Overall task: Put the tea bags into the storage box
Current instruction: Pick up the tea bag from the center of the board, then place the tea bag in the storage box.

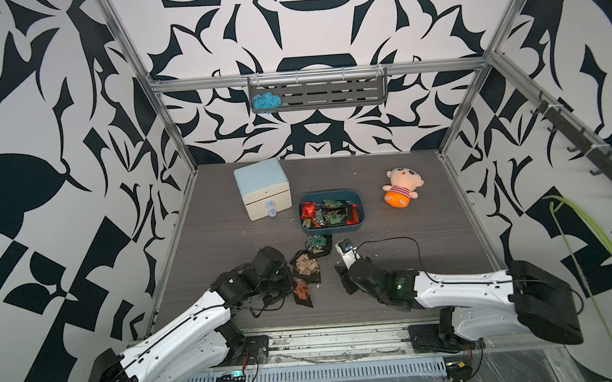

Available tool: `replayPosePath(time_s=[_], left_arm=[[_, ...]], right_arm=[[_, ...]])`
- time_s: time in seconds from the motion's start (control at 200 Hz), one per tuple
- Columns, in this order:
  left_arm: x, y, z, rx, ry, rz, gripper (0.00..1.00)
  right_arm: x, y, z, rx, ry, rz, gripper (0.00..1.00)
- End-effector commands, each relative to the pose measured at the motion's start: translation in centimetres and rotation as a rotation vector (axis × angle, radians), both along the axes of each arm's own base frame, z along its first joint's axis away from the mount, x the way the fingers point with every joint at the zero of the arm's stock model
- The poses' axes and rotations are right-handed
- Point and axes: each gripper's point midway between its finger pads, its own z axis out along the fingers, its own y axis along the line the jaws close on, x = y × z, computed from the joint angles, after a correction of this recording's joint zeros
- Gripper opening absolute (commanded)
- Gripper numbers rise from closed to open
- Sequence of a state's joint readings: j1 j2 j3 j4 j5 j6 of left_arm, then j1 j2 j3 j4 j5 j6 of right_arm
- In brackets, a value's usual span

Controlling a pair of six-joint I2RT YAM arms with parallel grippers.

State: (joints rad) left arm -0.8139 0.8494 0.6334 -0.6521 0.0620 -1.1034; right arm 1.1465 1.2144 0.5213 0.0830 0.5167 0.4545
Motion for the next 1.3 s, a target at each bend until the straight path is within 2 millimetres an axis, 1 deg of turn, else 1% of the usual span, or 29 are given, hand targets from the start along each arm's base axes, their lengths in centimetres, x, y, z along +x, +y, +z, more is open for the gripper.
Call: replayPosePath(time_s=[0.0, 0.035, 0.065, 0.14, 0.18, 0.19, 0.22, 0.26, 0.305, 0.315, 0.33, 0.43, 0.495, 0.5, 0.505, 0.555, 0.615, 0.695, 0.72, 0.76, 0.77, 0.79, 0.855, 0.915, 1.015, 1.07, 1.135, 1.225, 1.295], left_arm=[[0.6, 2.1, 1.4, 0.143, -0.050, -0.009, 0.00], [1.6, 1.8, 2.5, 0.155, -0.086, -0.008, 0.00], [2.2, 2.0, 3.1, 0.185, -0.099, -0.004, 0.00], [4.7, 1.3, 4.7, 0.224, -0.153, 0.007, 0.00], [6.0, 0.8, 5.1, 0.246, -0.163, 0.010, 0.00], [6.6, 0.5, 5.6, 0.234, -0.184, 0.012, 0.00], [7.9, -0.2, 6.0, 0.235, -0.197, 0.016, 0.00], [9.5, -1.2, 6.8, 0.225, -0.228, 0.014, 0.00], [11.2, -2.5, 7.2, 0.220, -0.256, 0.005, 0.00], [11.6, -2.7, 7.6, 0.213, -0.269, 0.006, 0.00], [12.4, -3.2, 7.2, 0.223, -0.266, 0.004, 0.00], [16.4, -5.5, 7.9, 0.196, -0.308, 0.012, 0.00], [18.7, -7.2, 8.1, 0.155, -0.314, 0.013, 0.00], [18.8, -7.4, 8.5, 0.143, -0.324, 0.014, 0.00], [19.0, -7.5, 8.2, 0.146, -0.317, 0.011, 0.00], [20.6, -8.9, 8.3, 0.113, -0.325, 0.007, 0.00], [22.3, -10.6, 8.4, 0.093, -0.335, -0.013, 0.00], [24.5, -12.2, 8.4, 0.084, -0.335, -0.018, 0.00], [25.1, -12.7, 7.9, 0.082, -0.328, -0.019, 0.00], [26.1, -13.5, 7.9, 0.069, -0.329, -0.018, 0.00], [26.3, -13.6, 7.6, 0.072, -0.322, -0.017, 0.00], [26.7, -13.9, 7.5, 0.067, -0.320, -0.016, 0.00], [27.9, -14.6, 6.8, 0.060, -0.300, -0.007, 0.00], [28.7, -15.1, 5.7, 0.057, -0.277, 0.000, 0.00], [29.4, -15.8, 3.8, 0.046, -0.231, 0.002, 0.00], [29.4, -16.2, 2.3, 0.044, -0.191, -0.002, 0.00], [29.2, -16.6, 1.3, 0.035, -0.151, -0.011, 0.00], [28.6, -16.0, -0.3, 0.061, -0.102, 0.000, 0.00], [27.8, -15.3, -1.4, 0.084, -0.055, 0.020, 0.00]], right_arm=[[2.1, -4.7, 2.4, -0.015, -0.142, -0.235, 0.53], [2.2, -5.4, 2.6, -0.009, -0.147, -0.255, 0.57], [2.3, -5.8, 2.7, -0.005, -0.150, -0.264, 0.60], [2.6, -6.6, 2.8, 0.008, -0.143, -0.291, 0.69], [2.8, -7.0, 2.7, 0.012, -0.136, -0.308, 0.72], [2.7, -7.0, 2.7, 0.014, -0.133, -0.310, 0.73], [2.9, -7.2, 2.6, 0.017, -0.129, -0.316, 0.78], [3.0, -7.5, 2.5, 0.023, -0.119, -0.324, 0.80], [3.1, -7.7, 2.4, 0.031, -0.108, -0.331, 0.81], [3.2, -7.8, 2.3, 0.032, -0.106, -0.334, 0.81], [3.3, -7.9, 2.3, 0.035, -0.101, -0.335, 0.82], [3.6, -8.4, 1.9, 0.061, -0.076, -0.351, 0.83], [3.9, -8.6, 1.5, 0.083, -0.048, -0.356, 0.83], [3.9, -8.6, 1.5, 0.085, -0.046, -0.355, 0.83], [4.0, -8.7, 1.5, 0.085, -0.044, -0.356, 0.83], [4.2, -9.0, 1.3, 0.096, -0.029, -0.366, 0.83], [4.4, -9.4, 1.1, 0.108, -0.013, -0.379, 0.83], [4.5, -10.0, 0.9, 0.123, 0.002, -0.394, 0.83], [4.6, -10.3, 0.8, 0.125, 0.004, -0.401, 0.83], [4.6, -10.5, 0.8, 0.131, 0.006, -0.407, 0.83], [4.6, -10.5, 0.8, 0.131, 0.006, -0.408, 0.83], [4.7, -10.7, 0.8, 0.132, 0.006, -0.412, 0.83], [4.7, -10.8, 0.7, 0.134, 0.011, -0.416, 0.83], [4.8, -10.6, 0.8, 0.140, 0.007, -0.403, 0.83], [4.9, -9.7, 0.8, 0.139, 0.004, -0.350, 0.83], [5.0, -9.1, 0.6, 0.131, 0.010, -0.323, 0.83], [5.0, -8.7, 0.2, 0.119, 0.027, -0.309, 0.83], [5.0, -8.0, 0.0, 0.116, 0.039, -0.277, 0.82], [5.0, -7.5, 0.5, 0.118, 0.037, -0.245, 0.82]])
